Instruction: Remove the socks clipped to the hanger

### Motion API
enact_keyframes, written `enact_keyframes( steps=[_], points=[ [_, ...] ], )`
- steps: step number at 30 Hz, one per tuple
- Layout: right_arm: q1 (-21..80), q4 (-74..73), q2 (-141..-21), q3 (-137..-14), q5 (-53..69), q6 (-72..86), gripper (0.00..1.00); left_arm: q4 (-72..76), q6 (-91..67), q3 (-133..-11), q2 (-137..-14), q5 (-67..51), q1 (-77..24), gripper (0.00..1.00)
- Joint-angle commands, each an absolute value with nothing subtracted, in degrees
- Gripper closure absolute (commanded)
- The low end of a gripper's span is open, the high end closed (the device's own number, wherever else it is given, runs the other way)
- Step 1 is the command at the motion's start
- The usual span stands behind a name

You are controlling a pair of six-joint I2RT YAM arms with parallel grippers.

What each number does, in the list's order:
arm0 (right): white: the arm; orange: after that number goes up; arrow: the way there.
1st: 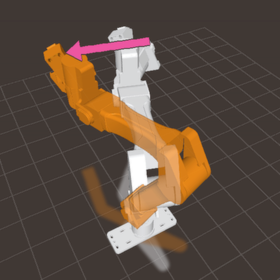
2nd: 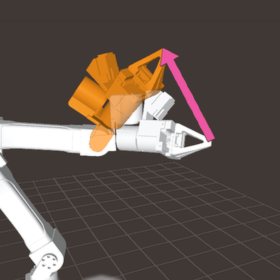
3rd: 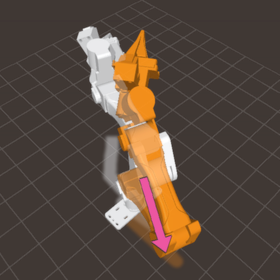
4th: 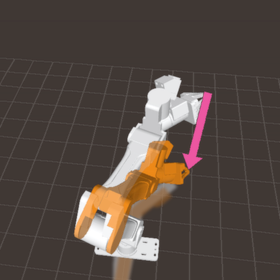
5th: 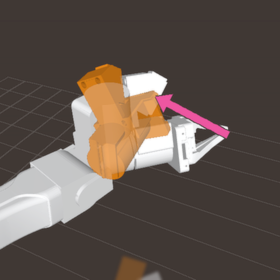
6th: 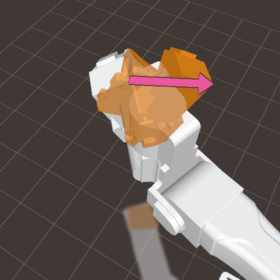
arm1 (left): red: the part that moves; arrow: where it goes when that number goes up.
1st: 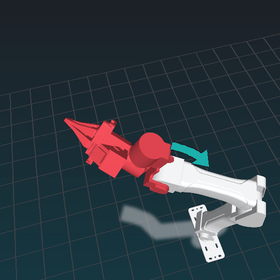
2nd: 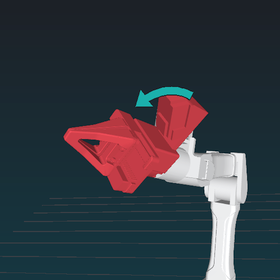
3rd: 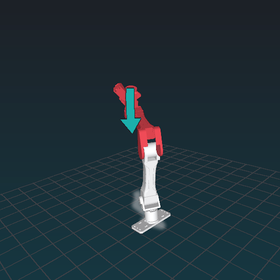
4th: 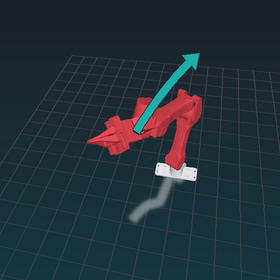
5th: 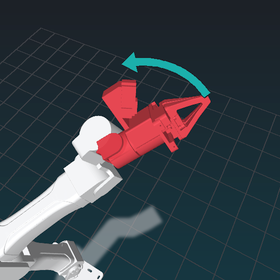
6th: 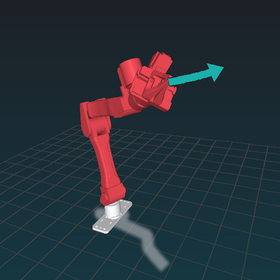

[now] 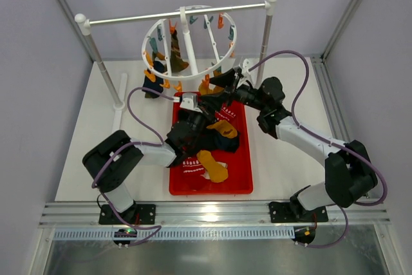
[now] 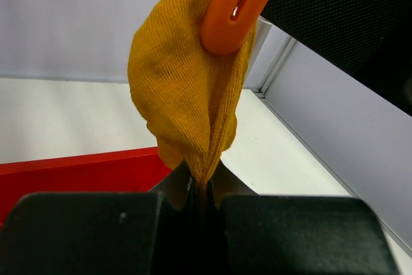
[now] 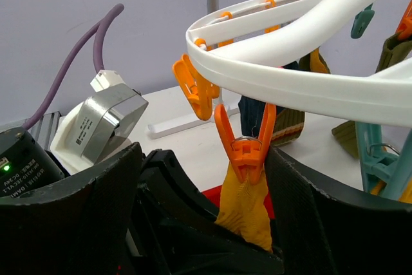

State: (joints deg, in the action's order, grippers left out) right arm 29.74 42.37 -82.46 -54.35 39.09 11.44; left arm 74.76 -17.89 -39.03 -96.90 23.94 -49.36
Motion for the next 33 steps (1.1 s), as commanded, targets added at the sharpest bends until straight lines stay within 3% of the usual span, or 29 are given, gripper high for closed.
enact_keyframes(
  steps=[1,5,8,9,11,13,17,25,28,29,31,32,33],
  points=[
    [32.0,44.1,-79.5,-54.8,33.5,7.4,0.23,81.2,-18.0,-38.3,-94.7,23.6,-49.1,1.00],
    [32.8,43.3,-79.5,-55.2,32.0,6.2,0.28,80.9,-18.1,-38.1,-94.5,23.5,-49.1,1.00],
    [33.3,42.0,-79.6,-55.7,29.7,5.1,0.48,80.4,-18.2,-38.1,-94.3,23.1,-49.1,1.00],
    [33.4,41.9,-79.8,-56.1,29.2,5.0,0.69,80.3,-18.2,-38.2,-94.2,23.0,-49.1,1.00],
    [33.4,41.7,-80.4,-56.5,28.6,5.0,0.83,80.2,-18.4,-38.1,-94.3,22.9,-49.1,1.00],
    [33.7,41.7,-80.9,-57.0,27.9,4.9,0.91,80.3,-18.3,-38.0,-94.1,23.0,-49.1,1.00],
    [33.7,43.9,-81.4,-56.8,25.8,4.8,0.94,80.3,-18.0,-37.2,-93.4,23.2,-49.1,1.00],
    [33.8,49.2,-80.8,-54.1,24.3,6.2,0.94,76.0,-17.8,-35.9,-90.4,21.4,-49.1,1.00],
    [33.8,49.2,-80.3,-53.3,23.5,6.1,0.89,71.3,-18.0,-35.9,-87.1,19.0,-49.2,1.00],
    [33.8,49.1,-80.1,-52.6,23.4,6.1,0.75,68.1,-18.0,-35.9,-86.3,18.4,-49.1,1.00],
    [33.8,49.0,-78.9,-51.8,23.1,6.0,0.57,65.2,-17.9,-36.1,-83.7,16.3,-49.1,1.00],
    [33.8,48.5,-77.7,-50.7,22.9,5.9,0.36,61.5,-17.7,-36.2,-81.6,14.8,-49.1,1.00],
    [33.8,47.9,-77.7,-50.0,22.9,5.6,0.31,59.7,-17.7,-36.2,-80.6,14.1,-49.1,1.00]
  ],
)
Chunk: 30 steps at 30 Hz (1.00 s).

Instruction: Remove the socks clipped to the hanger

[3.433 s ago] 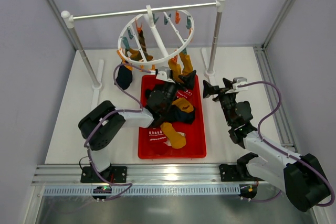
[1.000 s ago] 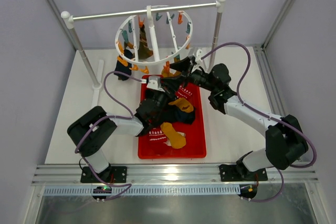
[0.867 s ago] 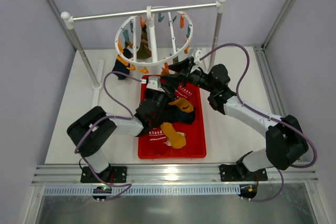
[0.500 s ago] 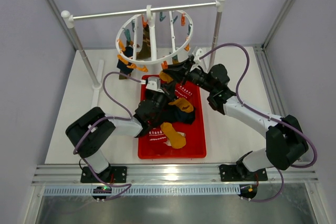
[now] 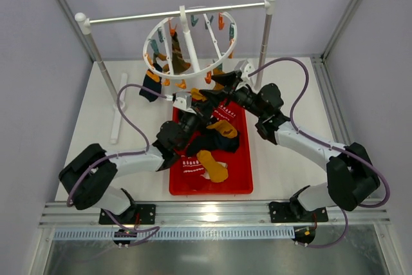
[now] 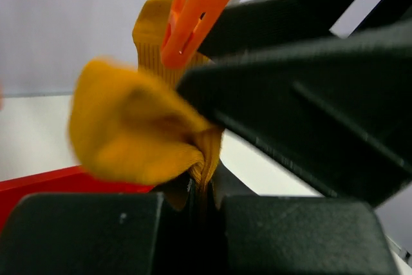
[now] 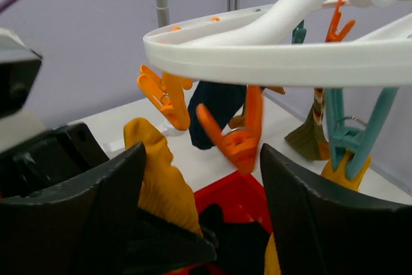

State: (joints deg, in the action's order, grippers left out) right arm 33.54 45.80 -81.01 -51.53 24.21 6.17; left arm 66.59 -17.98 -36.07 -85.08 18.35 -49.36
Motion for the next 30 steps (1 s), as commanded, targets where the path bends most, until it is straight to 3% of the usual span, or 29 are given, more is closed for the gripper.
enact_keyframes(
  steps=[1,4,5,6,15,23,24,26,27,28,30],
  points=[
    [33.8,47.4,-75.8,-49.3,22.7,5.4,0.25,57.3,-17.4,-36.6,-79.4,13.2,-49.1,1.00],
    [33.8,47.0,-71.1,-44.7,20.8,4.7,0.14,47.1,-16.9,-37.9,-75.3,8.8,-49.2,1.00],
    [33.8,46.7,-69.8,-42.4,20.4,4.4,0.03,44.3,-16.2,-39.0,-74.6,7.6,-49.2,1.00],
    [33.8,46.2,-68.5,-41.1,19.7,4.1,0.00,38.6,-16.0,-39.6,-73.1,6.6,-49.2,1.00],
    [33.8,38.7,-56.1,-31.9,2.0,1.2,0.00,29.0,-18.3,-35.5,-68.3,2.9,-49.2,1.00],
    [33.8,38.1,-50.5,-27.7,-1.5,1.2,0.00,28.5,-19.2,-34.6,-74.4,3.3,-49.2,0.99],
    [33.8,38.2,-50.0,-27.4,-1.8,1.3,0.00,28.0,-19.1,-34.8,-74.6,3.3,-49.3,0.92],
    [33.8,38.7,-49.7,-26.8,-2.3,1.2,0.00,27.2,-18.9,-34.7,-74.3,3.8,-49.4,0.68],
    [33.8,38.8,-49.6,-26.7,-2.8,1.1,0.00,26.8,-18.8,-34.6,-73.3,5.0,-49.7,0.26],
    [33.8,38.8,-49.7,-26.7,-3.1,1.1,0.00,26.4,-18.7,-34.5,-72.8,5.8,-49.9,0.03],
    [33.8,38.9,-49.7,-26.6,-3.3,1.1,0.00,24.9,-18.4,-34.2,-71.0,7.2,-50.9,0.00]
  ],
)
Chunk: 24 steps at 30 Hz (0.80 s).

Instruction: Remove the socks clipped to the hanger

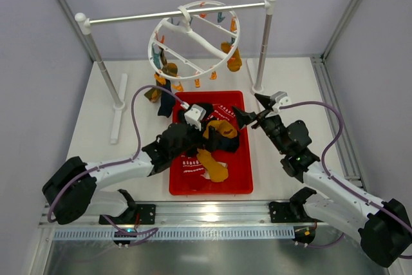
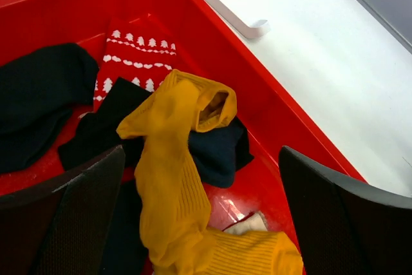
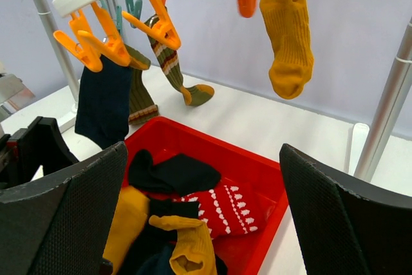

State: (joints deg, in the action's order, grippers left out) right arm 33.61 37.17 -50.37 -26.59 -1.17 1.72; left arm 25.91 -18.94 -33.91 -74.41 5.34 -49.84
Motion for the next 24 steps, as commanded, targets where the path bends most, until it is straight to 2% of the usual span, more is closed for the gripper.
enact_keyframes(
  steps=[1,6,14,20,24],
  points=[
    [33.8,38.9,-49.8,-26.7,-3.3,1.1,0.00,24.4,-18.3,-34.1,-70.5,8.3,-51.2,0.00],
    [33.8,38.9,-49.3,-26.5,-3.7,1.2,0.00,19.1,-17.7,-34.5,-67.9,12.5,-53.3,0.00],
    [33.8,39.4,-46.6,-24.6,-4.3,1.3,0.00,20.5,-19.0,-30.1,-60.8,30.2,-54.1,0.00],
    [33.7,39.4,-45.3,-23.9,-5.4,1.1,0.00,24.4,-17.6,-25.9,-54.4,31.4,-54.1,0.00],
    [33.7,40.2,-45.4,-23.6,-6.2,1.1,0.01,28.0,-16.5,-25.7,-55.0,29.3,-53.6,0.00]
  ],
)
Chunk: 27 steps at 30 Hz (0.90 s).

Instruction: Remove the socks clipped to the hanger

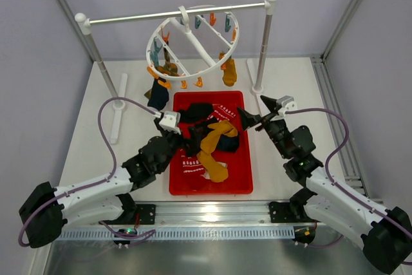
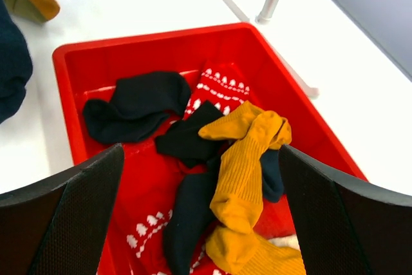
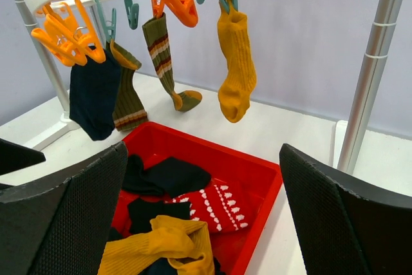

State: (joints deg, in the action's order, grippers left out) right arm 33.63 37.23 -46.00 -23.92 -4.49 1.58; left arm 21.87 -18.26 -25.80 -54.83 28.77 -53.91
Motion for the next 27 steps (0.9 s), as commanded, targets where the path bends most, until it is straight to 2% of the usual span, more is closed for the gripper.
enact_keyframes(
  steps=[1,6,8,11,16,20,27],
  points=[
    [33.7,40.3,-45.5,-23.6,-7.0,1.0,0.00,29.4,-16.2,-25.6,-55.7,26.7,-53.4,0.00],
    [32.5,40.4,-46.5,-23.7,-8.5,1.1,0.00,39.6,-17.7,-28.2,-63.9,19.9,-53.4,0.00],
    [32.1,40.5,-46.7,-23.6,-9.5,1.3,0.00,43.1,-17.5,-30.7,-70.1,20.5,-54.6,0.00],
    [30.9,41.9,-45.7,-22.5,-12.0,3.2,0.00,44.1,-12.9,-39.8,-78.8,27.2,-57.6,0.00],
    [28.5,43.2,-41.9,-19.1,-14.4,4.7,0.00,51.0,-8.4,-47.1,-89.1,38.0,-60.9,0.00],
    [27.4,43.0,-37.8,-17.0,-14.4,5.0,0.00,62.8,-4.9,-51.1,-95.5,44.5,-61.3,0.00],
    [27.1,41.0,-30.6,-14.5,-13.4,4.7,0.00,73.3,11.2,-66.3,-110.7,56.0,-63.0,0.00]
  ],
)
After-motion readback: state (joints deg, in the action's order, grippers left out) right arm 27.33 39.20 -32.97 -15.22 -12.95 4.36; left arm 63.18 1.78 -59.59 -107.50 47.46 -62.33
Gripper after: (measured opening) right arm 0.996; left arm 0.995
